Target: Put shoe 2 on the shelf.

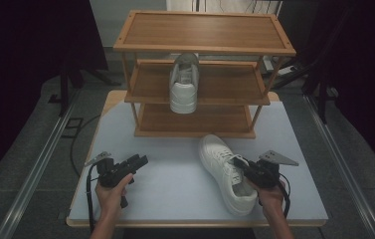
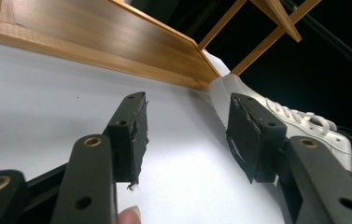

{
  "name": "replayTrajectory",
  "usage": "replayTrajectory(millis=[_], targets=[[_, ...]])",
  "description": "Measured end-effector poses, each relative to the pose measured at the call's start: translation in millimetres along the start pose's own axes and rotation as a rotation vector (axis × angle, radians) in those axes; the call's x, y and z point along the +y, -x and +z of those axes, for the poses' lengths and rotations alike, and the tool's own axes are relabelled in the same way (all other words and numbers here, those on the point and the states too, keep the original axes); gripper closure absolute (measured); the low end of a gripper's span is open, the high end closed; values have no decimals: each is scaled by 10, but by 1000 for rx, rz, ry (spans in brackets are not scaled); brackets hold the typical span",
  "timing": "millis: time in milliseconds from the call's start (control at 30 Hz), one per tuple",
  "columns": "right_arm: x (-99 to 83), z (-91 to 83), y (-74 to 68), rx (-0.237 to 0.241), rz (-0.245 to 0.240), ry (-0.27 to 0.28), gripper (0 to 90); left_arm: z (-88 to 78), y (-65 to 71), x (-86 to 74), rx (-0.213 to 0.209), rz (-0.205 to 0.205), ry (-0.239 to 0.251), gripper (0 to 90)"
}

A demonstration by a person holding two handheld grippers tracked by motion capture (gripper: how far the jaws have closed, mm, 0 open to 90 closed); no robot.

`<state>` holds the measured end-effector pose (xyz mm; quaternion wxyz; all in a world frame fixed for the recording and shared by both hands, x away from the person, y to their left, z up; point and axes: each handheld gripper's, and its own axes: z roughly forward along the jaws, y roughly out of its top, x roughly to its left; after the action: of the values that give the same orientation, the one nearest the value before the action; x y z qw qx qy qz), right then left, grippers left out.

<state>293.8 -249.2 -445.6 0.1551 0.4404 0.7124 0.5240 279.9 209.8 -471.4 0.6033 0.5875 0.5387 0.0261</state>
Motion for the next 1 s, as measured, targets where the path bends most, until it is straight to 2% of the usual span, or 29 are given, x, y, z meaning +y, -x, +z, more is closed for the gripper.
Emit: replayTrajectory(millis=[267,400,467,800,1000], targets=[[12,-8,-91,37,68,35,819,-1,-11,-1,0,-2,0,483],[41,-47,-139,42,88,65,818,-6,-14,0,2,-4,2,483],[69,-93,-172,56,113,93,818,-4,-11,-1,0,-6,2,483],[168,-221,-289,96,130,159,817,4,-4,-5,-4,-6,-1,484],[225,-308,-340,133,159,201,818,-3,-12,-1,-5,-8,3,484]])
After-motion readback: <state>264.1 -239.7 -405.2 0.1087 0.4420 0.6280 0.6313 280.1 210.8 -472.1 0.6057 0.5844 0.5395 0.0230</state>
